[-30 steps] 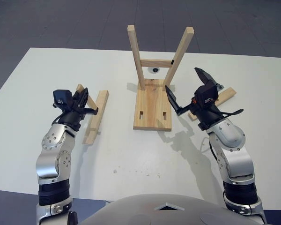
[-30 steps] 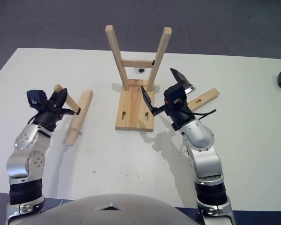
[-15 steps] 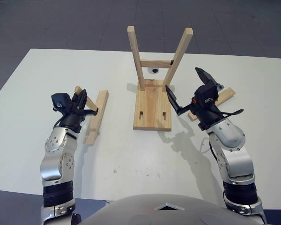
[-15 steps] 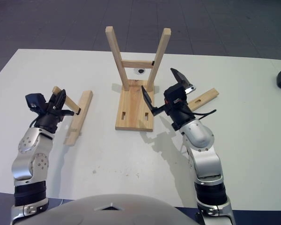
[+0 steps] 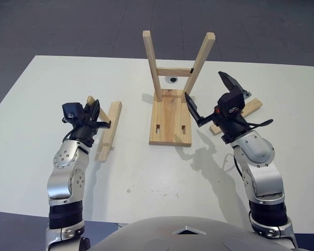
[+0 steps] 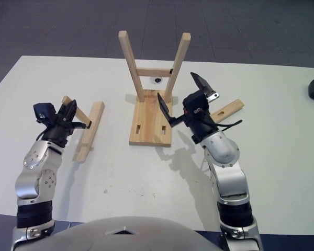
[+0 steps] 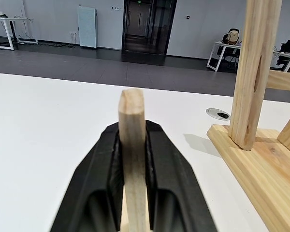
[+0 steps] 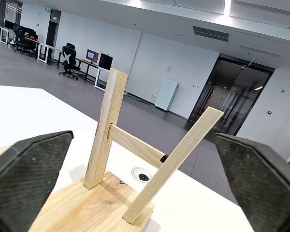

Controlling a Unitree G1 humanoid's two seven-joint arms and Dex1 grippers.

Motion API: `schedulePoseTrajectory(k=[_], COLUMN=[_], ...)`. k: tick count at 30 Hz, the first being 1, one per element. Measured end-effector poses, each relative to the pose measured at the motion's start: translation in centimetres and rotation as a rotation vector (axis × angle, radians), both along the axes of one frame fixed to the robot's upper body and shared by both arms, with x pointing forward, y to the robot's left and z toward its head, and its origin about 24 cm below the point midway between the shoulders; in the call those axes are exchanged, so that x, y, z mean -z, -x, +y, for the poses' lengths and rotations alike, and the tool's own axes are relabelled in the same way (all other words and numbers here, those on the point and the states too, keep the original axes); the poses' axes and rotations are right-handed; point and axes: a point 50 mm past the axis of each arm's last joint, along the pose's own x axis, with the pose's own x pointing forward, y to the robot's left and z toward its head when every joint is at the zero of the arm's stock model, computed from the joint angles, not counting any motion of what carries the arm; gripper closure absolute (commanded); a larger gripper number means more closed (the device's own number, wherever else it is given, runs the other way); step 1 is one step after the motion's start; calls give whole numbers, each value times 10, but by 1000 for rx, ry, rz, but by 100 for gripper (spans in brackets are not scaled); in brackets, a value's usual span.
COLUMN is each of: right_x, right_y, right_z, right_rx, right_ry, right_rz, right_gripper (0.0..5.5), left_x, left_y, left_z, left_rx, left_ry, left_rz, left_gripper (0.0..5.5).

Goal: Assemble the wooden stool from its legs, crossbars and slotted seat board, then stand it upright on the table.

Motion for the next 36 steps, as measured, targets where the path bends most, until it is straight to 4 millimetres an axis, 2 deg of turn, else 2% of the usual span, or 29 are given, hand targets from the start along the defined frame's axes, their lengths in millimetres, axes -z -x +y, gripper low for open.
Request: schedulePoseTrajectory(k=[1, 2, 3, 4, 6, 7, 18, 21, 23, 25, 27, 31, 34, 36], right_x=[0, 0, 0, 0, -1, 0, 2, 2, 3, 3, 3, 3, 3, 3], right_y=[0, 0, 0, 0, -1, -1, -3, -3, -4, -4, -4, -4, -4, -4], right_z=[0, 0, 0, 0, 0, 0, 2, 2, 3, 3, 4, 6, 6, 6], right_rx=[1, 1, 0, 0, 2, 4, 5, 4, 3, 3, 1, -8, -8, -8], right_ry=[2, 3, 3, 4, 6, 8, 3, 1, -2, 0, 4, 9, 10, 10], right_rz=[-1, -2, -3, -4, -10, -6, -3, -1, -1, -1, -3, -3, -3, -3], right_gripper=[10, 10, 10, 10, 10, 10, 10, 10, 10, 10, 10, 10, 10, 10], left_x=[0, 0, 1, 8, 43, 45, 27, 9, -10, -36, -71, -125, -138, -135], left_y=[-1, -1, -1, -1, 12, 14, -2, -11, -19, -28, -37, -45, -51, -57], left_z=[-1, -2, -3, -2, -1, -2, -3, -3, -1, 1, 0, -6, -3, 4], left_rx=[-2, -3, -4, -16, -39, -44, -53, -55, -71, -76, -69, -38, -37, -54], left_ry=[-9, -19, -26, -40, -36, -28, -36, -43, -53, -78, -94, -85, -87, -90], left_rz=[1, 2, 3, 45, 224, 232, 151, 79, 7, -83, -203, -359, -376, -349], left_gripper=[507, 471, 465, 442, 404, 388, 186, 136, 102, 70, 33, 12, 12, 12])
